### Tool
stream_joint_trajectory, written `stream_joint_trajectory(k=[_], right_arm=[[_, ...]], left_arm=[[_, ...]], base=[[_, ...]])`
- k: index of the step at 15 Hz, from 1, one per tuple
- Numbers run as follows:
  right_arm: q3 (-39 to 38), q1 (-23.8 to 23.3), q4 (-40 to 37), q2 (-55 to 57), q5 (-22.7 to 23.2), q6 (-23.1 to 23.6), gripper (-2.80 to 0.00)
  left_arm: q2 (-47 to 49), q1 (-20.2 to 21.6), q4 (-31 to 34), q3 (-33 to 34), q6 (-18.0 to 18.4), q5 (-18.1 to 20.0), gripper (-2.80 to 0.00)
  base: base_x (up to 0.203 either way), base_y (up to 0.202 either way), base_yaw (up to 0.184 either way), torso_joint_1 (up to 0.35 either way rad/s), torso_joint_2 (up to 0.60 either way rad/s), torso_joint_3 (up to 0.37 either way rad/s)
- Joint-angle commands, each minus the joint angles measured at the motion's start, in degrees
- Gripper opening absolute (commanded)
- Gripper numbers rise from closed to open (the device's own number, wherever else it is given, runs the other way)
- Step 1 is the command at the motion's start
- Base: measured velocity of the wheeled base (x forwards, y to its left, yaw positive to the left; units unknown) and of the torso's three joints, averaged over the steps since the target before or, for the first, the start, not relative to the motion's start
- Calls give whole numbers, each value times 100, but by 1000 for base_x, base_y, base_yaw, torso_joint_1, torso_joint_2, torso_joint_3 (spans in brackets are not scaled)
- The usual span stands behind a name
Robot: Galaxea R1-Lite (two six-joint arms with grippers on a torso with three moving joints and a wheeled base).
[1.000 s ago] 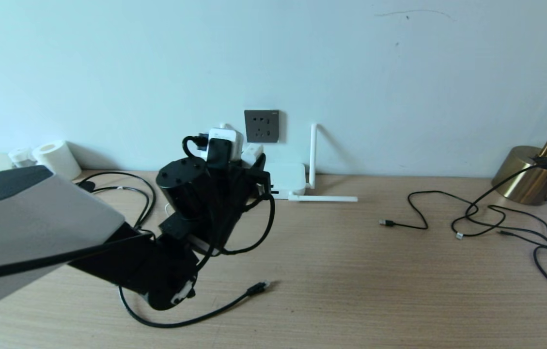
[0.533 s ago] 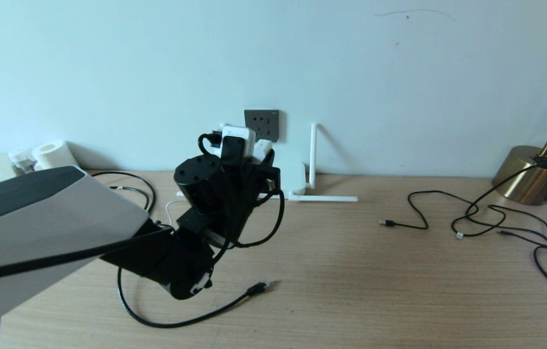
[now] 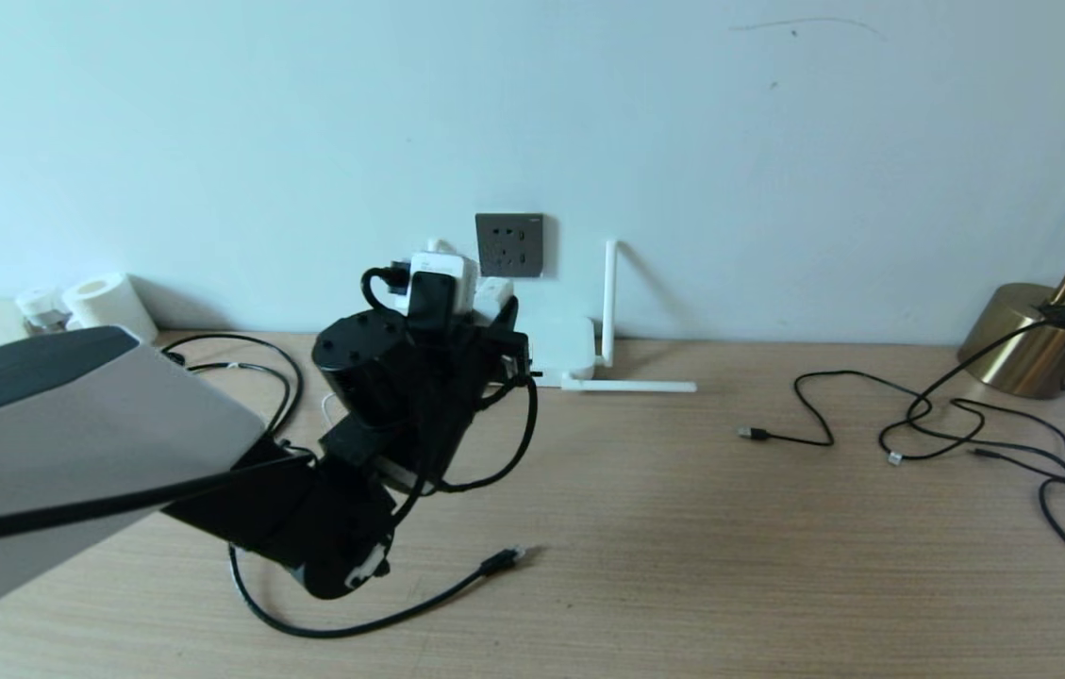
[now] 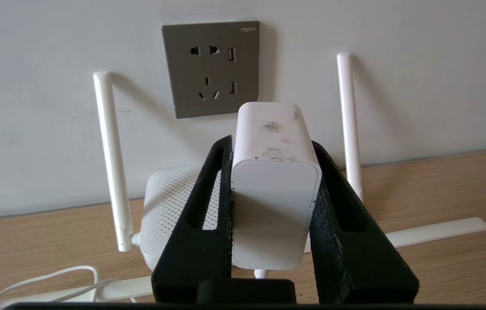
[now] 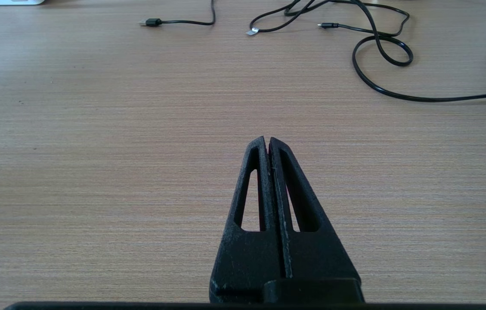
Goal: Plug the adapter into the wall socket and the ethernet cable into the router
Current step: Align plug and socket
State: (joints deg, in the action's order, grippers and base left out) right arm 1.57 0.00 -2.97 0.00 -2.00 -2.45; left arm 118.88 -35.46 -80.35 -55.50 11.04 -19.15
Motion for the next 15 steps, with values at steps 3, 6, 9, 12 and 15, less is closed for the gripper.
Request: stream_joint_trajectory(k=[3,6,9,12,15], right_arm=[[1,0,-1,-9,-2,-1,-280],[1,0,-1,-7,-2,-1,-280],[1,0,-1,0,-2,-1,-280],[1,0,-1,-8,-2,-1,-280],[1,0,-1,0,-11,8,-280]], left_arm=[[-262,269,-101,367,-15,8,-280],[-452,346,-96,529,-8,49,-280],[-518,402,-39,420,100,90,-280],[-576,470,31,479,44,104,-280],[-540,470,11,488,39,113,-280]], base=[[0,0,0,0,0,0],[0,0,0,0,0,0],[0,0,0,0,0,0],[0,0,0,0,0,0],[0,0,0,0,0,0]])
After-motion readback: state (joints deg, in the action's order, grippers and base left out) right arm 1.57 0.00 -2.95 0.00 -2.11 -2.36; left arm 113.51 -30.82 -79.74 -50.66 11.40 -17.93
